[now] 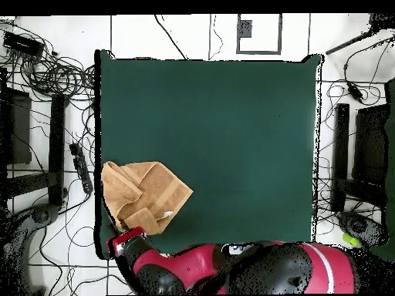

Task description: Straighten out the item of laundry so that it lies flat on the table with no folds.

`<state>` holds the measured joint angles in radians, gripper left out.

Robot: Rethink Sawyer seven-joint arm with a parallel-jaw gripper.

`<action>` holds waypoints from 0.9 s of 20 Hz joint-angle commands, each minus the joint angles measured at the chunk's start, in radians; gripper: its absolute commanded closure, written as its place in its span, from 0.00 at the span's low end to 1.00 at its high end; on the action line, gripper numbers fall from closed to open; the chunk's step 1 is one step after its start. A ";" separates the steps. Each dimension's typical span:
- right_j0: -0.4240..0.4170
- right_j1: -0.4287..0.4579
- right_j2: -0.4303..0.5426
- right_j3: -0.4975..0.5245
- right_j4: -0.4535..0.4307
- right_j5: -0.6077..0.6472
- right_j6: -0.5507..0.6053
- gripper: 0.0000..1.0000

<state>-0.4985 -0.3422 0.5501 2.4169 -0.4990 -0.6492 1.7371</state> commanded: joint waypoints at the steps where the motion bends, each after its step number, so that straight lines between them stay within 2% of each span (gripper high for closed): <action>1: -0.027 0.012 0.033 -0.048 -0.026 0.056 0.193 0.00; 7: -0.045 0.027 0.048 -0.047 -0.040 0.047 0.202 0.00; 11: -0.071 0.033 0.075 -0.035 -0.021 0.099 0.213 0.00; 18: -0.164 0.022 0.167 0.014 0.000 0.147 0.239 0.00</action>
<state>-0.6273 -0.3163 0.5770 2.4575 -0.5355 -0.6455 1.7371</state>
